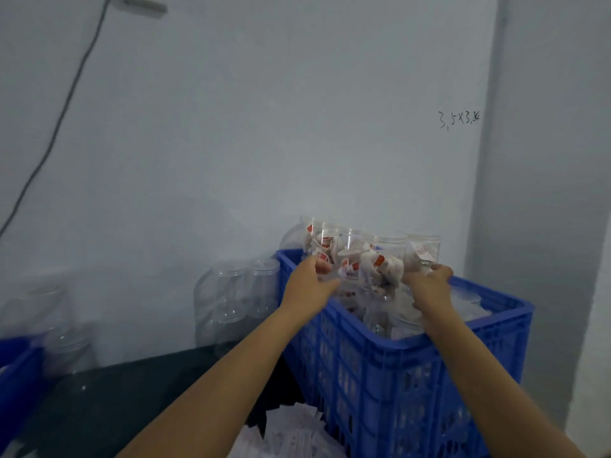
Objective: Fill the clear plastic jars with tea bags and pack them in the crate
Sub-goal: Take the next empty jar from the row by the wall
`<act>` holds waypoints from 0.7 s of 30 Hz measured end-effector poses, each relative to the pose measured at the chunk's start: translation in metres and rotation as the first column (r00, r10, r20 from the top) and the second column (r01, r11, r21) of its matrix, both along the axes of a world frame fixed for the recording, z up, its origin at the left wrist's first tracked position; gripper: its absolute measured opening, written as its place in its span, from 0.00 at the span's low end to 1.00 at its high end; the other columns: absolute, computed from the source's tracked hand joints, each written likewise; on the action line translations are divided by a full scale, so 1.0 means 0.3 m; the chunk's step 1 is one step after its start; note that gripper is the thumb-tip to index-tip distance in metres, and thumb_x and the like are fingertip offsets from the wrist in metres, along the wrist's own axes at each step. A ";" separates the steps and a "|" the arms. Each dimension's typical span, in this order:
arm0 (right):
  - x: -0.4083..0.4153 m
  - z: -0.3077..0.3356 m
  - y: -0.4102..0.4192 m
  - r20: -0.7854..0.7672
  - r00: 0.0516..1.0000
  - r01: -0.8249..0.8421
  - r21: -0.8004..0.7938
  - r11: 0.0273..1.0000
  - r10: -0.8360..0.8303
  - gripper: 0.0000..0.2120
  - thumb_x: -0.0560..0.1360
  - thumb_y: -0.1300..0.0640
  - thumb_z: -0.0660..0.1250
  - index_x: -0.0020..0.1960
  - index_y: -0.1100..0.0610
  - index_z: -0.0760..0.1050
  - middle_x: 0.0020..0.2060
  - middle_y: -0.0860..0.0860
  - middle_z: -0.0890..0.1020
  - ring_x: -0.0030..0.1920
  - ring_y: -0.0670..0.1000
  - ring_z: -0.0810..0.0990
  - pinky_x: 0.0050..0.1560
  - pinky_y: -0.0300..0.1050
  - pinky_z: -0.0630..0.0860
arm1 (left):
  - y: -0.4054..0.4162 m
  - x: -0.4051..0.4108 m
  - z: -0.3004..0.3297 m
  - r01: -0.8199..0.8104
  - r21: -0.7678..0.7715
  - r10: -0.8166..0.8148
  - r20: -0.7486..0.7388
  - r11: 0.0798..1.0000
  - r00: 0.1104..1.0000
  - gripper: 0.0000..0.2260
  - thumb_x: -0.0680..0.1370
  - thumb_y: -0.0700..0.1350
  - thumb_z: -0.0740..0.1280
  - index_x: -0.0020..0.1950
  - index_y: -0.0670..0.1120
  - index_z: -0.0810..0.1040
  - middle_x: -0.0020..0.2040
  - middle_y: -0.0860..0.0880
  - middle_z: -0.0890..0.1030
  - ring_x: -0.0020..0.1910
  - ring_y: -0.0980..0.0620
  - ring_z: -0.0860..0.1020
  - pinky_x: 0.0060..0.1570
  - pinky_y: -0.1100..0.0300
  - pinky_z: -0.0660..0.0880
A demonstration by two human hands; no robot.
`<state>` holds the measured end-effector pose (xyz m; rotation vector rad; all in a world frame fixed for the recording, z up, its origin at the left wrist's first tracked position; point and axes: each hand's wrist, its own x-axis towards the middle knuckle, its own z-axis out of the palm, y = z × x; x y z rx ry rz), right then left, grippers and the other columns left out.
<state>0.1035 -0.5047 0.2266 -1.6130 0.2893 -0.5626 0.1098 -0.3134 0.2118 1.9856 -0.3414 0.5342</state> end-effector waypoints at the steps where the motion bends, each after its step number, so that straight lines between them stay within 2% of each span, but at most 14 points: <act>1: -0.041 0.000 0.035 0.038 0.999 -0.027 0.020 0.999 0.026 0.31 0.77 0.58 0.66 0.73 0.59 0.53 0.70 0.60 0.64 0.65 0.63 0.69 0.59 0.55 0.72 | 0.031 -0.022 -0.017 -0.029 -0.037 0.029 0.019 0.999 0.999 0.08 0.76 0.42 0.70 0.48 0.52 0.73 0.46 0.60 0.75 0.47 0.60 0.75 0.41 0.71 0.69; 4: -0.170 -0.001 0.160 0.200 0.974 -0.129 0.123 0.984 0.102 0.23 0.77 0.56 0.67 0.67 0.56 0.61 0.58 0.55 0.74 0.54 0.54 0.76 0.47 0.46 0.74 | 0.127 -0.090 -0.079 -0.156 -0.080 0.159 0.033 0.985 0.987 0.11 0.76 0.40 0.68 0.42 0.56 0.73 0.43 0.61 0.76 0.43 0.62 0.76 0.38 0.71 0.69; 6: -0.239 -0.006 0.252 0.261 0.949 -0.235 0.199 0.952 0.179 0.15 0.78 0.59 0.65 0.63 0.54 0.65 0.52 0.52 0.76 0.51 0.51 0.77 0.48 0.47 0.77 | 0.191 -0.131 -0.127 -0.198 -0.117 0.197 -0.019 0.973 0.980 0.10 0.76 0.40 0.67 0.42 0.55 0.74 0.44 0.59 0.78 0.44 0.60 0.77 0.41 0.64 0.75; 8: -0.276 -0.023 0.344 0.280 0.924 -0.330 0.246 0.911 0.259 0.14 0.77 0.66 0.63 0.60 0.54 0.68 0.51 0.52 0.76 0.50 0.50 0.77 0.52 0.48 0.78 | 0.257 -0.167 -0.170 -0.227 -0.163 0.212 -0.102 0.960 0.972 0.09 0.77 0.39 0.66 0.42 0.53 0.75 0.44 0.55 0.79 0.44 0.56 0.78 0.45 0.55 0.79; 11: -0.289 -0.067 0.482 0.232 0.898 -0.431 0.294 0.853 0.373 0.14 0.76 0.69 0.62 0.58 0.55 0.68 0.47 0.51 0.75 0.47 0.48 0.76 0.47 0.44 0.78 | 0.358 -0.204 -0.228 -0.278 -0.221 0.240 -0.183 0.935 0.953 0.07 0.76 0.37 0.65 0.43 0.49 0.77 0.45 0.50 0.81 0.44 0.51 0.79 0.46 0.52 0.78; 14: -0.262 -0.137 0.606 0.128 0.883 -0.467 0.354 0.811 0.452 0.13 0.76 0.69 0.61 0.57 0.55 0.69 0.49 0.52 0.75 0.48 0.50 0.76 0.46 0.45 0.77 | 0.456 -0.221 -0.290 -0.321 -0.266 0.258 -0.245 0.909 0.934 0.08 0.76 0.35 0.64 0.43 0.47 0.77 0.46 0.45 0.81 0.39 0.49 0.78 0.39 0.55 0.76; 17: -0.215 -0.221 0.703 0.021 0.870 -0.461 0.394 0.795 0.493 0.12 0.76 0.69 0.61 0.53 0.54 0.69 0.51 0.56 0.76 0.49 0.53 0.76 0.48 0.49 0.77 | 0.543 -0.211 -0.348 -0.369 -0.297 0.275 -0.314 0.880 0.909 0.08 0.76 0.34 0.63 0.44 0.46 0.78 0.46 0.44 0.81 0.42 0.49 0.77 0.41 0.56 0.74; 21: -0.124 -0.309 0.795 -0.044 0.850 -0.466 0.404 0.787 0.525 0.14 0.75 0.69 0.60 0.58 0.56 0.69 0.53 0.59 0.76 0.49 0.54 0.76 0.52 0.52 0.77 | 0.637 -0.150 -0.404 -0.403 -0.370 0.262 -0.376 0.837 0.889 0.05 0.77 0.34 0.64 0.46 0.43 0.76 0.46 0.44 0.80 0.43 0.51 0.77 0.37 0.59 0.74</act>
